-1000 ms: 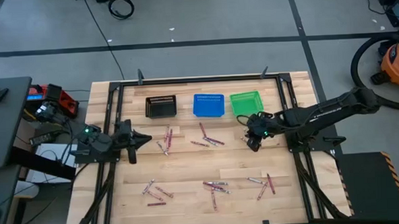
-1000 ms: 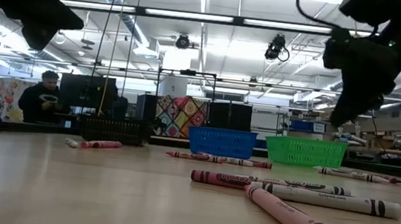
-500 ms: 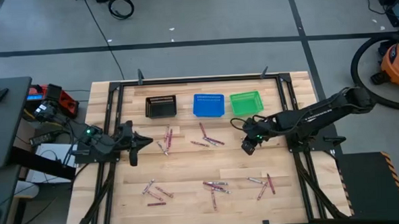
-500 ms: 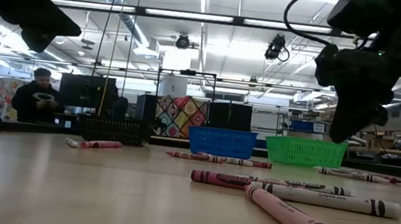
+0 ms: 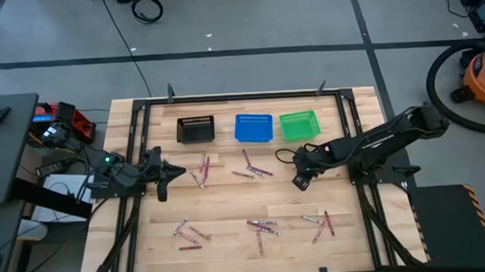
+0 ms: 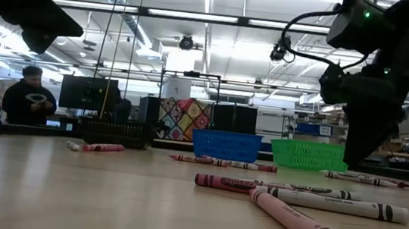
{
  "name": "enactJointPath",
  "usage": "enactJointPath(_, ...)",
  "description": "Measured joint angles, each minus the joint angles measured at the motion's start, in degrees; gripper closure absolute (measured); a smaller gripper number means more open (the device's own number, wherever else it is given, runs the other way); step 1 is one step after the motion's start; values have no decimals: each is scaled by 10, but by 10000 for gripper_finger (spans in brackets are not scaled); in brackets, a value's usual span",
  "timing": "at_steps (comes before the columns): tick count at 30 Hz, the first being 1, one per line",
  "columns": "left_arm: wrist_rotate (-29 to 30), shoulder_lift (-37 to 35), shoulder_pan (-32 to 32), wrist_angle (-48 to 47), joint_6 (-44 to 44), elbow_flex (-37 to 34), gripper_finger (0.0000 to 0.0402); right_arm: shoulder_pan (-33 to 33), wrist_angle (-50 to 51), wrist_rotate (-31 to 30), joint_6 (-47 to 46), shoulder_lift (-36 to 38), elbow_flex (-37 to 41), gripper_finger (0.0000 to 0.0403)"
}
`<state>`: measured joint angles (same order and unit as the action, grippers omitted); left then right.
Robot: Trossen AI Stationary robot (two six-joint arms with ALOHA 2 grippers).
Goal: Sort crayons
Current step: Put the white crayon into the green bin
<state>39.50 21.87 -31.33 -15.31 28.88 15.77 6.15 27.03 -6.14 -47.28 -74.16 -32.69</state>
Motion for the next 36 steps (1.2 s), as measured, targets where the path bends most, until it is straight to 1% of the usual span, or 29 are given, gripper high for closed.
enactJointPath(7,0,0,0,1,1,0,368,-5,-1,-18,22,-20,0,298)
enactJointPath(25,0,0,0,4,5,0,368,-15,-2,-13,34,-64,-2,299)
enactJointPath(29,0,0,0,3,5,0,368,-15,1,-13,30,-73,-2,314)
enactJointPath(36,0,0,0,1,5,0,368,-15,4,-10,19,-74,-2,367)
